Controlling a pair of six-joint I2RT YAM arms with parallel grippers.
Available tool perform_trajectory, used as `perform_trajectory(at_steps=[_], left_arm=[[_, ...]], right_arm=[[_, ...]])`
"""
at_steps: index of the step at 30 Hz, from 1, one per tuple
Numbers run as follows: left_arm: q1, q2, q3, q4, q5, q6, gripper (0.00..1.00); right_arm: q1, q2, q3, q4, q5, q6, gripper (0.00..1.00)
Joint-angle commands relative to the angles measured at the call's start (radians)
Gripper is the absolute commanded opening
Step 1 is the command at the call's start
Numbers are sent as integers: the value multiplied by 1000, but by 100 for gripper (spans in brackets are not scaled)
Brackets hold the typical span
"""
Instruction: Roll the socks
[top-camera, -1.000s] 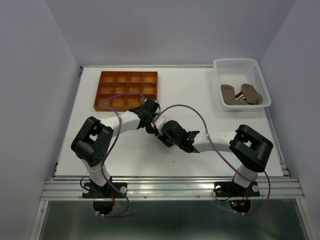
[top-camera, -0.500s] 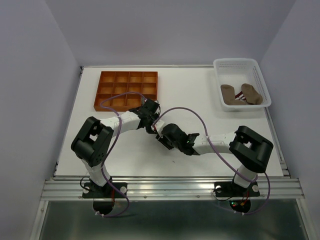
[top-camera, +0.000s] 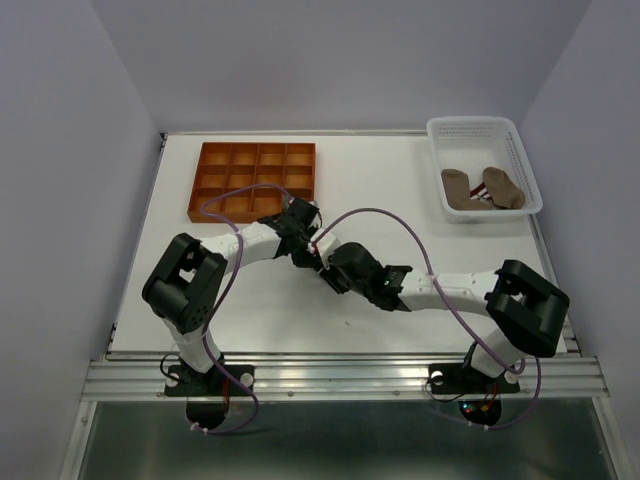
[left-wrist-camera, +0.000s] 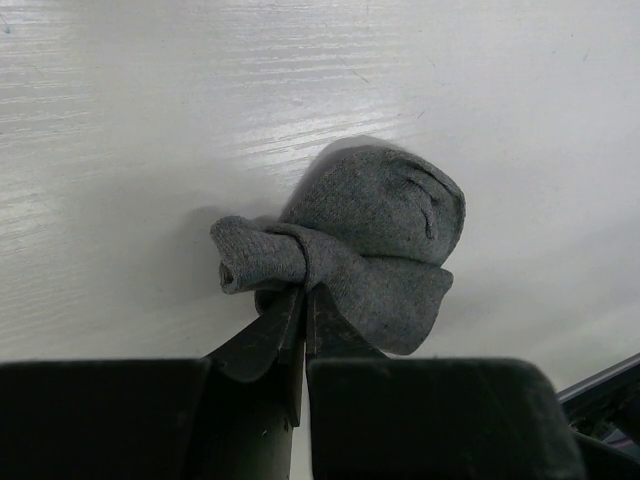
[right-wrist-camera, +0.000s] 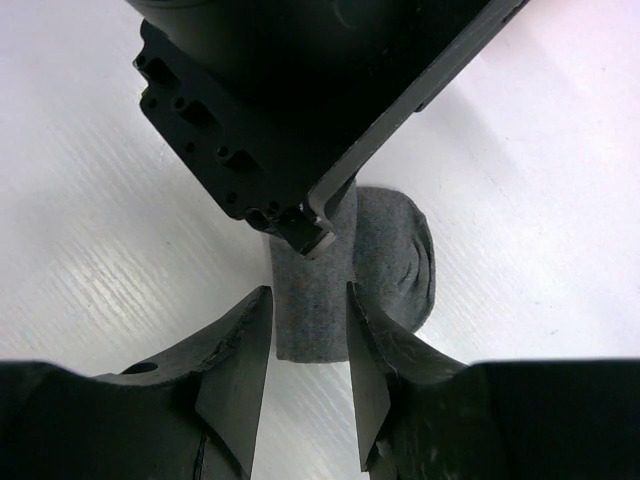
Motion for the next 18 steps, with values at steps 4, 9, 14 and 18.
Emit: perform_trajectory(at_steps=[4,9,14,18], left_arm=[[-2,-16,17,7,13,4,9],[-2,-20,19,6,15,6,9],[-2,-17,19,7,19,9,9],[-2,-17,23,7,21,9,9]], right_arm=[[8,34,-1,35,-32,15,41],[8,94,11,45,-26,20,41],[8,140,22,46,12,18,41],[8,177,28,45,25,20,41]])
